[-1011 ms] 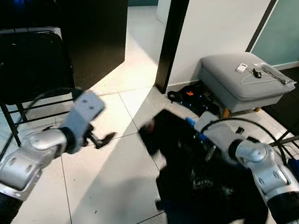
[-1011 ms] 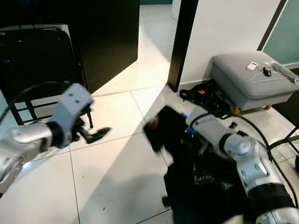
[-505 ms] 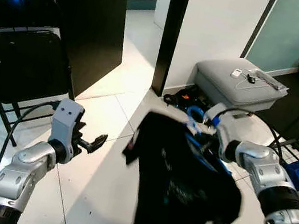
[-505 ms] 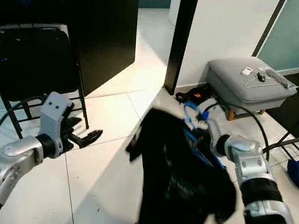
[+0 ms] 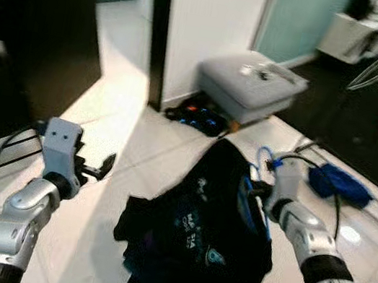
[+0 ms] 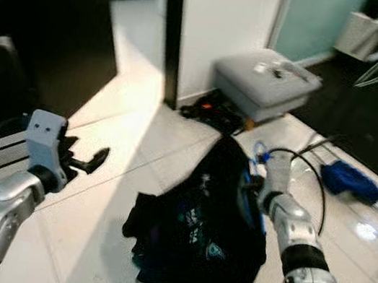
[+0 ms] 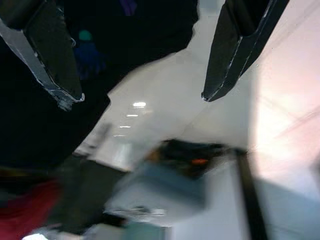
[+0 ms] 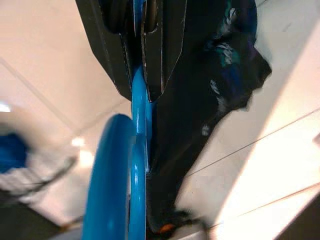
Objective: Hang hanger
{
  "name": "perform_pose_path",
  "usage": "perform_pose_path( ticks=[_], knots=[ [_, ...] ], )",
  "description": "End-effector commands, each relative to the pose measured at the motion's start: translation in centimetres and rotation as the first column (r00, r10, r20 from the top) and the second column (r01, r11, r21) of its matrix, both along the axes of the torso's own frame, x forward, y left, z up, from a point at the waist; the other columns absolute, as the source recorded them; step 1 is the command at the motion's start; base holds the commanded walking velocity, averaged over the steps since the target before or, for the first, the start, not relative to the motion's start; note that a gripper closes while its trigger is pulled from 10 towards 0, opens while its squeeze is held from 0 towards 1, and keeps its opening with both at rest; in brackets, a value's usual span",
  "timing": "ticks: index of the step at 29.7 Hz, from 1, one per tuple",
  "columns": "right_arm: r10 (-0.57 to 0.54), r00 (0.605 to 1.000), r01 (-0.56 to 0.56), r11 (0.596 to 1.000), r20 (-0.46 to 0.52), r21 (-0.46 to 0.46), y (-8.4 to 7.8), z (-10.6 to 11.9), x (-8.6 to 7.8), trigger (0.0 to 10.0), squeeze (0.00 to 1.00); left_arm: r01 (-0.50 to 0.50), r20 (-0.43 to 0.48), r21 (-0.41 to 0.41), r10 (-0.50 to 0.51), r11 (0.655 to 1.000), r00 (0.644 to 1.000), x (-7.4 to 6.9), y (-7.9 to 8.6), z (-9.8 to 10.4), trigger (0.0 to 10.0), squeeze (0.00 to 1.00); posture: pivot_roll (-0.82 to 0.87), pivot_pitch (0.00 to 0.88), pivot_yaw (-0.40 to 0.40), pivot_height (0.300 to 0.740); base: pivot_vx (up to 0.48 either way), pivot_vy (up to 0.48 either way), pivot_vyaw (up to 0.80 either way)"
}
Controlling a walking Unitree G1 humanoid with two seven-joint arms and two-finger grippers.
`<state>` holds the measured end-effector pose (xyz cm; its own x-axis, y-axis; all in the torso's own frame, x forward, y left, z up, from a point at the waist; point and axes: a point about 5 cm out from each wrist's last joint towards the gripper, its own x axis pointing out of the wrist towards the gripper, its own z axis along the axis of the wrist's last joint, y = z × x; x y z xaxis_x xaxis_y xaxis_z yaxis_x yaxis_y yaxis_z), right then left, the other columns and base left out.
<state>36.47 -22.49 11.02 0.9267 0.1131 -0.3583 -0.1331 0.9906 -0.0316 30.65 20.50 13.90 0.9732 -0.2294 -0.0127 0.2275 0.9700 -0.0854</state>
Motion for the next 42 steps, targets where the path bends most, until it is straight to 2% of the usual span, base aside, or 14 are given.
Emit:
perform_pose_path(
  ticks=[1,8,34,40,42],
  knots=[
    [0.012,1.0,-0.012,1.0,0.019,-0.002,0.83,0.04,0.21,10.0,0.0,0.0,-0.064,-0.037,-0.002,0.999,0.998,-0.14,0.44,-1.34,10.0,0.0,-0.06,0.027,-0.048,0.74,0.0,0.0,-0.8],
    [-0.063,0.997,0.063,0.998,0.034,0.004,0.63,-0.07,0.29,10.0,0.0,0.011,-0.046,-0.04,-0.013,0.999,0.999,0.1,0.16,-1.26,10.0,0.0,-0.06,0.03,-0.043,0.74,0.0,0.0,-0.8],
    [-0.118,0.99,0.117,0.993,0.075,0.017,0.35,0.41,0.65,10.0,0.0,0.015,-0.015,-0.056,-0.016,0.998,1.0,0.49,0.2,-1.0,10.0,0.0,-0.05,0.026,-0.037,0.74,0.0,0.0,-0.8],
    [-0.106,0.991,0.104,0.994,0.083,0.033,0.48,0.49,0.68,10.0,0.0,0.019,-0.013,-0.052,-0.02,0.998,1.0,0.51,0.2,-0.99,10.0,0.0,-0.05,0.022,-0.035,0.74,0.0,0.0,-0.09],
    [-0.066,0.993,0.061,0.997,0.095,0.054,0.89,0.68,0.76,10.0,0.0,0.022,-0.013,-0.049,-0.023,0.999,1.0,0.52,0.19,-0.97,10.0,0.0,-0.04,0.02,-0.031,0.74,0.0,0.0,0.0]
  ],
)
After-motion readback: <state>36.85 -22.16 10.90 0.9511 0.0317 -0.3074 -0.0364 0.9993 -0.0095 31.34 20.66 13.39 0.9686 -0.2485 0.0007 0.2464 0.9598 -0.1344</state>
